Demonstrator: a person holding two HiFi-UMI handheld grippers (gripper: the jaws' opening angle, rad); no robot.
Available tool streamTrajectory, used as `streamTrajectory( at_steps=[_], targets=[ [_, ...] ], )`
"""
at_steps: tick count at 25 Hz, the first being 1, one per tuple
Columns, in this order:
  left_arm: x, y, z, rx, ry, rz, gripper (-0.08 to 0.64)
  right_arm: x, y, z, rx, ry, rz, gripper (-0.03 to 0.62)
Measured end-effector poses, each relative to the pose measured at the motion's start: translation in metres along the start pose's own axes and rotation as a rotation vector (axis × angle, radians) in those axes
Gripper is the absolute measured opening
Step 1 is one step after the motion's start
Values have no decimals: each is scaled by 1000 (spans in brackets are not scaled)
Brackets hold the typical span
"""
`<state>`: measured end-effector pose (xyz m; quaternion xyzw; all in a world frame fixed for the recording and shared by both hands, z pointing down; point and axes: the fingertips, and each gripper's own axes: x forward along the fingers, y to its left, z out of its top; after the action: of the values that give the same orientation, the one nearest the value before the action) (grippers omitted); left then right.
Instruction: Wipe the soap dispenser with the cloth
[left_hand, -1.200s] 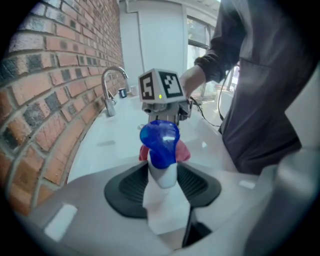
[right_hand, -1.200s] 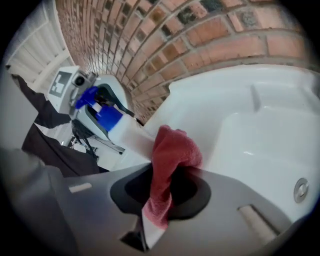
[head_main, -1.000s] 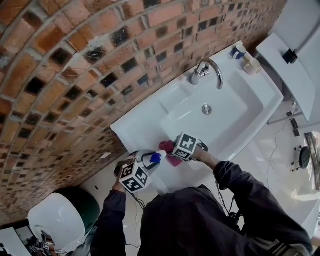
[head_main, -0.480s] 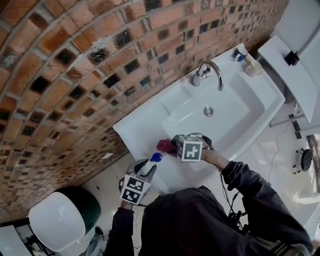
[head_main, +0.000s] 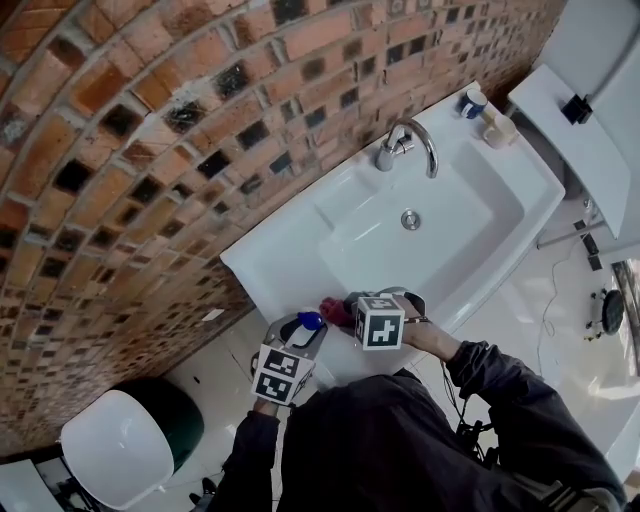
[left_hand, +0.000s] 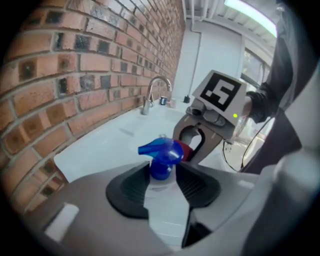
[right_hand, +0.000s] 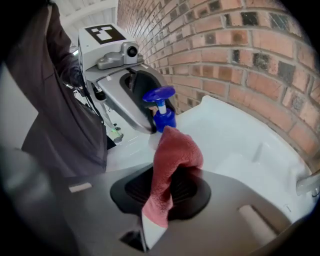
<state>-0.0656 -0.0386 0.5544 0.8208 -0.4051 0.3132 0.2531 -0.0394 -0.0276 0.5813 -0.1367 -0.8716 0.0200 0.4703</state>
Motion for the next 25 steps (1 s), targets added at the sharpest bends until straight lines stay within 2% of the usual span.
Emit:
streamTrajectory(
  at_steps=[4, 8, 10, 12, 14, 16, 22, 25],
  targets=[
    [2, -5, 0, 112, 54, -38, 166, 12, 28, 10, 17, -45, 59, 63],
    [1, -4, -2, 135, 50, -49, 147, 4, 19, 8, 132, -97, 58, 63],
    [1, -5, -1, 140, 46, -49, 147, -6, 6, 2, 228, -136, 56, 63],
    [1, -5, -1, 146, 42, -45, 147, -17, -7, 7, 348, -228, 95, 63],
    [1, -4, -1, 144, 35, -43, 147, -23, -14, 20, 482, -343, 197, 63],
    [0, -4, -2, 140, 29, -44, 147, -20, -18, 29, 588, -408, 287, 63],
    [1, -5, 0, 144, 30, -51, 147, 18, -26, 11, 741, -351, 360, 63],
    [1, -5, -1, 143, 24, -53, 147, 41, -30, -5, 785, -288, 346, 62]
  ],
)
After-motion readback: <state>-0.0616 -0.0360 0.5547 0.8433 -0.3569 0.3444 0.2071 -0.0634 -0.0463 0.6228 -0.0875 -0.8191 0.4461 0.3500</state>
